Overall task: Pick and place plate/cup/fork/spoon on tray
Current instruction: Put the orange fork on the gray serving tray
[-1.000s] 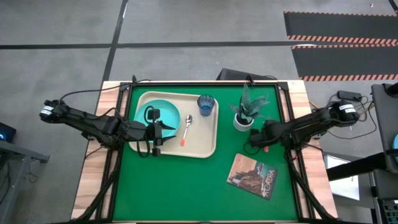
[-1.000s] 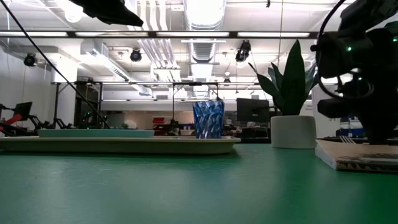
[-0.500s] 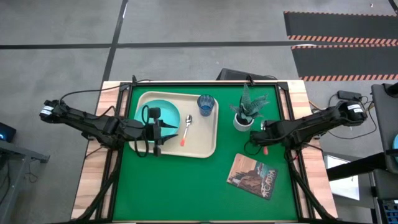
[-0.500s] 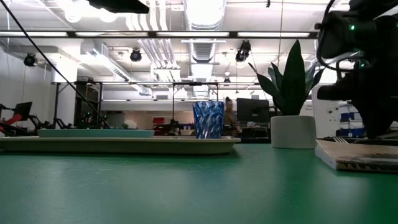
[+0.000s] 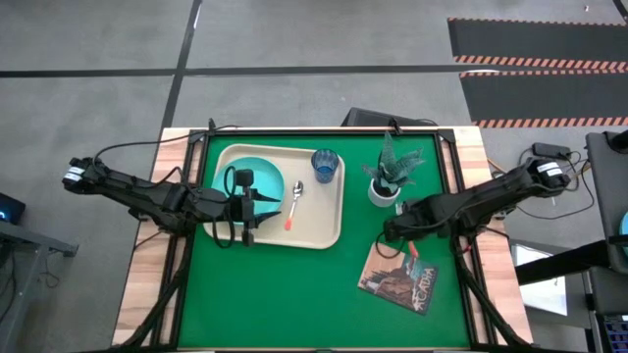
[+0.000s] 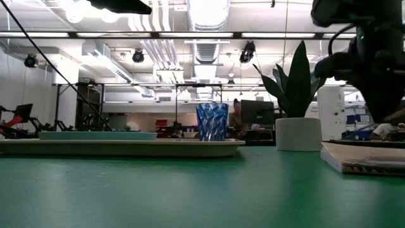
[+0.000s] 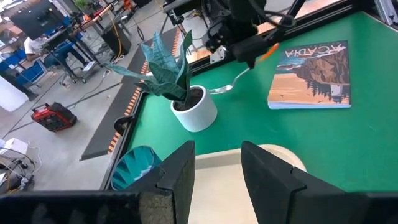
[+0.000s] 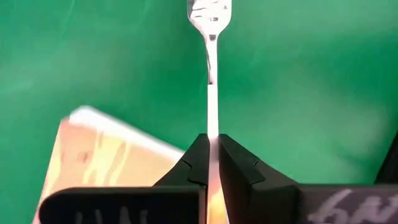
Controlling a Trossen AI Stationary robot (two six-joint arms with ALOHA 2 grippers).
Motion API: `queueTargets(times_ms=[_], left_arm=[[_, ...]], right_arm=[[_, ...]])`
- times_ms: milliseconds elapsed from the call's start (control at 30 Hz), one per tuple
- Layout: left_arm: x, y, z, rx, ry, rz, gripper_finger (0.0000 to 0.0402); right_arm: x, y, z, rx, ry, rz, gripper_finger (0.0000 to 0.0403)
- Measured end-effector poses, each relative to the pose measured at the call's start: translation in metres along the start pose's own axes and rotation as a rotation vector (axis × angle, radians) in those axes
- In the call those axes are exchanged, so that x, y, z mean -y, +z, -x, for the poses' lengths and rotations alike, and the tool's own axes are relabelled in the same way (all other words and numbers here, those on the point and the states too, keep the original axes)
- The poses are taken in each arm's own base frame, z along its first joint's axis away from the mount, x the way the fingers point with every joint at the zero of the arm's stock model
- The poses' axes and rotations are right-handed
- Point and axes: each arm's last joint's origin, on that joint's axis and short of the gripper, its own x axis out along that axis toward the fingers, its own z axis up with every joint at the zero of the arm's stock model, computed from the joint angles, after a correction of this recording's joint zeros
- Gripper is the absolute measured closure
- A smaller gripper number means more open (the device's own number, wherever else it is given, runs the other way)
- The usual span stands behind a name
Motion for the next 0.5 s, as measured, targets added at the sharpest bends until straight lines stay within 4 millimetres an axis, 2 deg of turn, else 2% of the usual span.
queueTargets(times_ms=[233,367,500], left_arm=[[0.000,0.000,0.000,0.001,0.001,-0.007,0.0285],[0.000,0.001,0.000,0.001,0.002,-0.009,0.0285],[-0.001,0.001,0.002,0.007,0.005,-0.033,0.0285]], right_arm=[[-0.027,-0.027,0.017,-0.058,0.055,0.091,0.0391],[-0.055,-0.041,0.032,0.006,0.119,0.127,0.0391],[-0.090,-0.048,0.038,0.123,0.160,0.167,0.0391]])
